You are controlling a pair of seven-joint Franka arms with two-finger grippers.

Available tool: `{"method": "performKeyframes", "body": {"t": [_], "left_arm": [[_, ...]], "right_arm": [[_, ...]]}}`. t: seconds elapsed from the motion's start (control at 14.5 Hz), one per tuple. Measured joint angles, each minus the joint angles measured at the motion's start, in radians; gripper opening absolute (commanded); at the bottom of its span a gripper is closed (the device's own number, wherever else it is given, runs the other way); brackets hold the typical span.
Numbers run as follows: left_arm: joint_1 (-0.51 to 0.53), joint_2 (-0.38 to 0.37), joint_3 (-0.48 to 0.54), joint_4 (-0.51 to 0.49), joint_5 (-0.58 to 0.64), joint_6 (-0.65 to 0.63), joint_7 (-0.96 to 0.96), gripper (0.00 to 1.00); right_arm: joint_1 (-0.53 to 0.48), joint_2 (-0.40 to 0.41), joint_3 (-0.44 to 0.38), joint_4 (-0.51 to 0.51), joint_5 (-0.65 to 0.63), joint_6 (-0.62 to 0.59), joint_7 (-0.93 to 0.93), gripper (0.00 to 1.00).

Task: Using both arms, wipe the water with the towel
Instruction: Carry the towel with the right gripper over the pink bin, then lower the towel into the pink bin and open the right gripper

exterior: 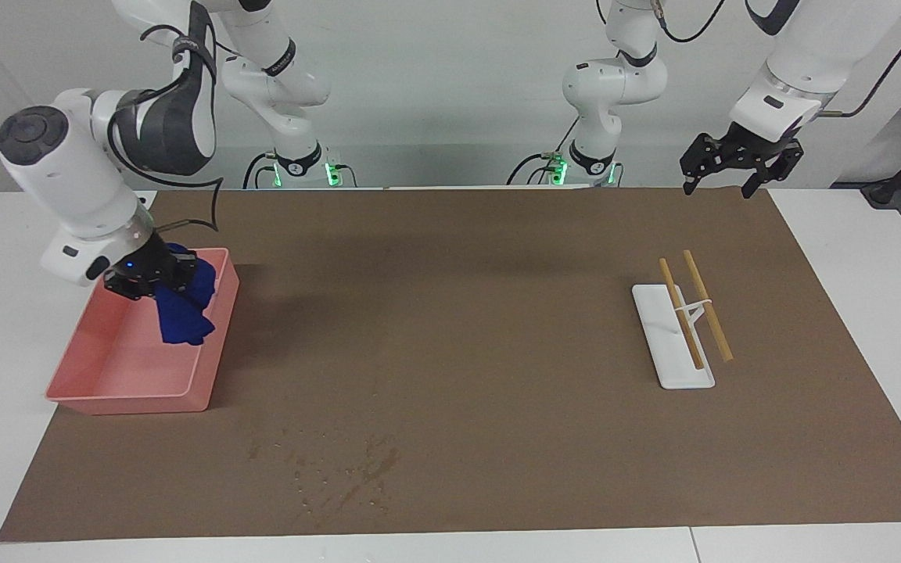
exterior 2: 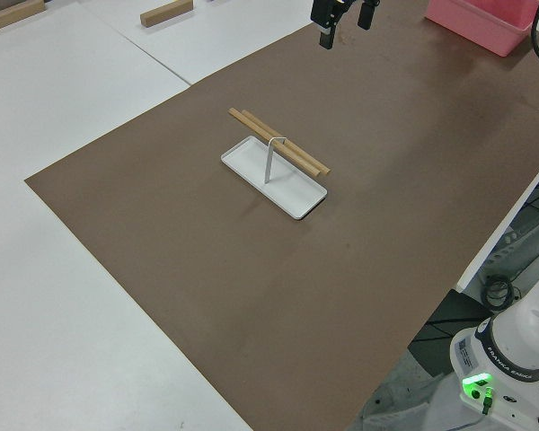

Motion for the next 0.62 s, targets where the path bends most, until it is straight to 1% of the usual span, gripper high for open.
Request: {"method": "performKeyframes", "body": {"t": [0.07, 0.14, 0.28, 0.41, 0.48, 0.55, 0.62], "left_arm": [[0.000, 0.000, 0.000, 0.000, 0.000, 0.000, 0.000, 1.00], [0.000, 0.000, 0.000, 0.000, 0.000, 0.000, 0.000, 1.00], [0.000, 0.000, 0.000, 0.000, 0.000, 0.000, 0.000, 1.00], [0.000, 0.000, 0.000, 0.000, 0.000, 0.000, 0.000, 1.00], [0.000, 0.000, 0.000, 0.000, 0.000, 0.000, 0.000, 1.00], [0.000, 0.000, 0.000, 0.000, 0.000, 0.000, 0.000, 1.00], [0.000, 0.000, 0.000, 0.000, 0.000, 0.000, 0.000, 1.00]], "right_arm": [[-0.022, 0.000, 0.000, -0.014, -0.003, 0.036, -0.046, 0.00], [-0.039, 0.001, -0.001, -0.047, -0.003, 0.098, -0.086, 0.00], [-0.067, 0.009, -0.001, -0.150, -0.003, 0.255, -0.134, 0.00], [-0.076, 0.016, -0.001, -0.240, -0.003, 0.365, -0.143, 0.00], [-0.076, 0.018, 0.001, -0.266, -0.003, 0.397, -0.143, 0.22], [-0.076, 0.018, 0.002, -0.283, -0.003, 0.417, -0.143, 0.73], [-0.076, 0.018, 0.002, -0.288, -0.004, 0.424, -0.143, 1.00]]}}
